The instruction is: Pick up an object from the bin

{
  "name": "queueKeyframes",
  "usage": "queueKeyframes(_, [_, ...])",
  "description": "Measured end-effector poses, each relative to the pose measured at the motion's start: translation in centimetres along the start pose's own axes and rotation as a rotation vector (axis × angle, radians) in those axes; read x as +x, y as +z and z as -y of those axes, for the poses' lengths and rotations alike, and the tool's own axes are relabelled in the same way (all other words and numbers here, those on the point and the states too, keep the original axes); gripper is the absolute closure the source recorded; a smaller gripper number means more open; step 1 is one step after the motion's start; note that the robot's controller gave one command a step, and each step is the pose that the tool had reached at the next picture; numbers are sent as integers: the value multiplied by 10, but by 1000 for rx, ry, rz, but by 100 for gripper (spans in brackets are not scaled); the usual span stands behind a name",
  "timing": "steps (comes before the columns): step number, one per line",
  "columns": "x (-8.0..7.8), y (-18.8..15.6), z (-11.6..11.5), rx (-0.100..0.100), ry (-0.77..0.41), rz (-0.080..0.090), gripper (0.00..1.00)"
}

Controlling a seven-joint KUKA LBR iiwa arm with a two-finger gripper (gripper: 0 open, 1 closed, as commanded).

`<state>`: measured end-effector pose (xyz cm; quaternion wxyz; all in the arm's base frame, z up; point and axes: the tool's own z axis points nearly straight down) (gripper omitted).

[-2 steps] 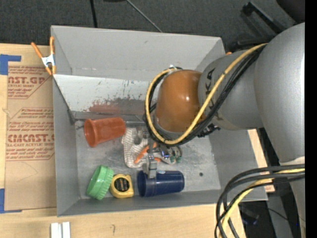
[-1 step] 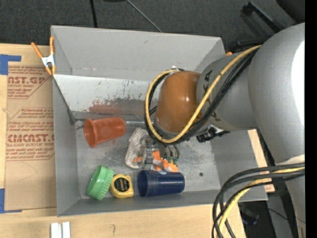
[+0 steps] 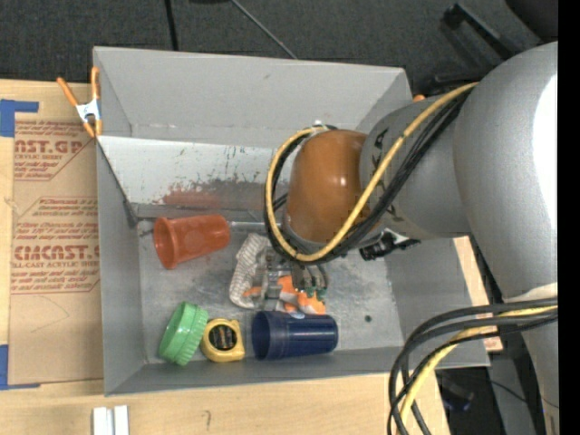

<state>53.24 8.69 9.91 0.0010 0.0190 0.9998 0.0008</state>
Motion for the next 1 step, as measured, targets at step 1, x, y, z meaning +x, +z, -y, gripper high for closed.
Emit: queueKeyframes(1, [5,-115,-13,0,44,0,100])
